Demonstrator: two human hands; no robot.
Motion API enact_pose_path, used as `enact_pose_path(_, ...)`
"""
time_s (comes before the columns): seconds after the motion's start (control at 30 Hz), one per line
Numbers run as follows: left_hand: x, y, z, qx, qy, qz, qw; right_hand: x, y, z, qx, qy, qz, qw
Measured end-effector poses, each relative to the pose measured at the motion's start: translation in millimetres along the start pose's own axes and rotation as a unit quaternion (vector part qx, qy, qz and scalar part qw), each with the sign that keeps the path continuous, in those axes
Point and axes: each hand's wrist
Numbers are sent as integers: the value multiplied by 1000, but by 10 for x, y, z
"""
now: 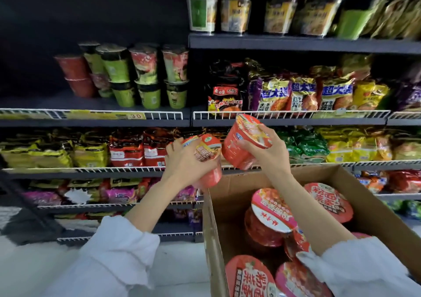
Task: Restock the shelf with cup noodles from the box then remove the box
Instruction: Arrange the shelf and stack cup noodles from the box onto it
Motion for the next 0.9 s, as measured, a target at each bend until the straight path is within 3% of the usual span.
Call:
enact_pose_path(0.4, -1676, 1701, 474, -34, -135, -16, 990, 2210, 1227, 113, -83, 91, 4, 992)
enact_pose_path(0.6, -2535, 2592, 968, -40, -210, -34, 976, 3482, 1871, 242, -104, 90, 29, 990)
enact_pose_path(0.9, -3205, 3370, 2040, -20, -251, -43, 967, 4914, 2461, 1112, -116, 117, -50, 985)
Point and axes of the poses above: each hand's wrist, its own z-axis towards the middle knuckle, its own x-axis out of the palm, y = z × x, and after that the axes turned 6 degrees about -z, right-handed
